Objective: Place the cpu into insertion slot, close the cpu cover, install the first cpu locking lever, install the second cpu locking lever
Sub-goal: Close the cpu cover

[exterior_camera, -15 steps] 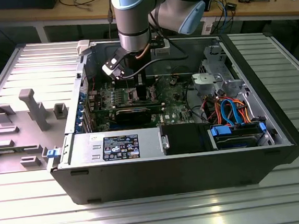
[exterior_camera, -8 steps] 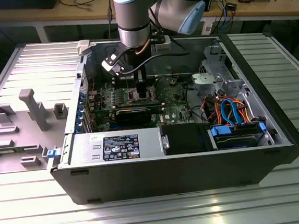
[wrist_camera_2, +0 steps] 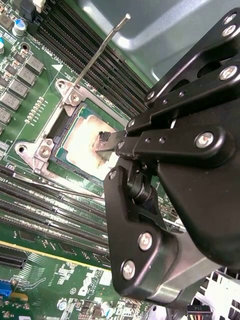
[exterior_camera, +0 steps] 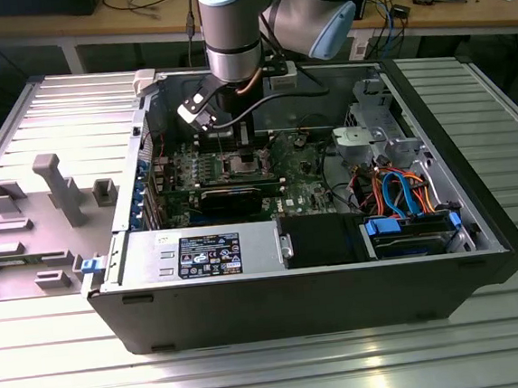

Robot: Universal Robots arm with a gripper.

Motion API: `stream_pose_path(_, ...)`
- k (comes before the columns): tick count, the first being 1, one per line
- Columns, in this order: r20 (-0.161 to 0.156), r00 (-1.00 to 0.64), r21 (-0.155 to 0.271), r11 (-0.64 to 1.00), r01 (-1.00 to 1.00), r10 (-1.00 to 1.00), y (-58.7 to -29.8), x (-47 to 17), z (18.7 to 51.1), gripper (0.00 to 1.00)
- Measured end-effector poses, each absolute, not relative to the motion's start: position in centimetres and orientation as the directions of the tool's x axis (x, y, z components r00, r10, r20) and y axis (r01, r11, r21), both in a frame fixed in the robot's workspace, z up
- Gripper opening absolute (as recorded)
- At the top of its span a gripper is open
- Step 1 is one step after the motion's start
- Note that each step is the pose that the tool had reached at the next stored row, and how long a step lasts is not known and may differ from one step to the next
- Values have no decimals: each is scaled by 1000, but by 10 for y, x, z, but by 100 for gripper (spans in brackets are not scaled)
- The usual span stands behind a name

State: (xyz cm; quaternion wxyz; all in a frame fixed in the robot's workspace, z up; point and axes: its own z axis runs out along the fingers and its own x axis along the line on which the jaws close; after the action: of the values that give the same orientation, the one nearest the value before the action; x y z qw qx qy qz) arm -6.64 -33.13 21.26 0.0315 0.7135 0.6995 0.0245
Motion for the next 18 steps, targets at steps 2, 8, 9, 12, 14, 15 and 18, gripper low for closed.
stream_pose_path(2,-9,20,79,-19,997,1000,-331,-66,213,11)
stream_pose_path(8,-9,20,79,-20,997,1000,-331,-66,213,11)
stream_pose_path(9,-9,20,78,-19,997,1000,-331,-66,213,11)
stream_pose_path(12,-7,20,71,-20,997,1000,-331,-64,213,11)
stream_pose_path(14,0,20,59,-20,998,1000,-331,-63,213,11)
stream_pose_path(15,3,20,54,-20,998,1000,-331,-63,213,11)
stream_pose_path(18,3,20,54,-20,998,1000,-331,-63,213,11)
